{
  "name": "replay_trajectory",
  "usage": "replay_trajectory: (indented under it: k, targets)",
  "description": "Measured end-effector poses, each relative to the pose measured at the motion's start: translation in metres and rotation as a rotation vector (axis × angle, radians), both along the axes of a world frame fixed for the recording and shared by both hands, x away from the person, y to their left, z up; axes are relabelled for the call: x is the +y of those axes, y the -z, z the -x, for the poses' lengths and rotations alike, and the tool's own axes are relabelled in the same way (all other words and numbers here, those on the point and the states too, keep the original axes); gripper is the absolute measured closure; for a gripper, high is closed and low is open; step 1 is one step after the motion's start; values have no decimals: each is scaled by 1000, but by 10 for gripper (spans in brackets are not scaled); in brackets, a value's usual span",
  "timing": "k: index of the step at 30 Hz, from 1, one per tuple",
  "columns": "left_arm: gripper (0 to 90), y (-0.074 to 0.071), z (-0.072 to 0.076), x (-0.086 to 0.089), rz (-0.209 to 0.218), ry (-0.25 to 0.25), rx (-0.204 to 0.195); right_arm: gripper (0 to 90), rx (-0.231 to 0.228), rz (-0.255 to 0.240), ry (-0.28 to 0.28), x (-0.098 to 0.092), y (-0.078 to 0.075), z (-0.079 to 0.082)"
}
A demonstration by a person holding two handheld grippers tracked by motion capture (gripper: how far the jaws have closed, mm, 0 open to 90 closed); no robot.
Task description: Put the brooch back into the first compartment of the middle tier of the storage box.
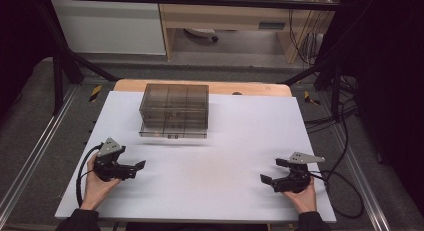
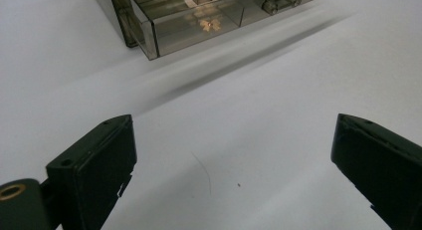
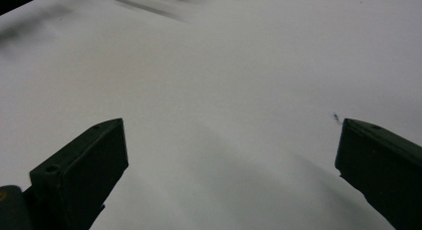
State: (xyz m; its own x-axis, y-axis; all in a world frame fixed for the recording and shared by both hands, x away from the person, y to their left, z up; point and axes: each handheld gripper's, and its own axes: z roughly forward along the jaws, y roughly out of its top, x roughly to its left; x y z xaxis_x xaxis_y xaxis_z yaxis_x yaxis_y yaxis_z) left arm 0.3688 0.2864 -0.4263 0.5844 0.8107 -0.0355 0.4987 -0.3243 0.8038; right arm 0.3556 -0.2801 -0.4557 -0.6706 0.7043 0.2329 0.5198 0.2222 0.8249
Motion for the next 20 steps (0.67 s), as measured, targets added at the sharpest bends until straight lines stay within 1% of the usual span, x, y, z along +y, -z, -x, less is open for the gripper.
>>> replay_trajectory:
  k: [6, 7, 11, 13, 20]
  targets:
    - [42, 8, 7, 5, 0, 5, 13, 5, 1, 1, 0, 0, 0, 0]
    - [42, 9, 7, 5, -6, 7, 16, 5, 2, 2, 0, 0, 0, 0]
    - [41, 12, 8, 6, 0, 9, 20, 5, 1, -1, 1, 0, 0, 0]
    - [41, 13, 8, 6, -8, 11, 23, 5, 1, -2, 1, 0, 0, 0]
    - [41, 15, 8, 5, -13, 18, 34, 5, -4, -2, 1, 0, 0, 0]
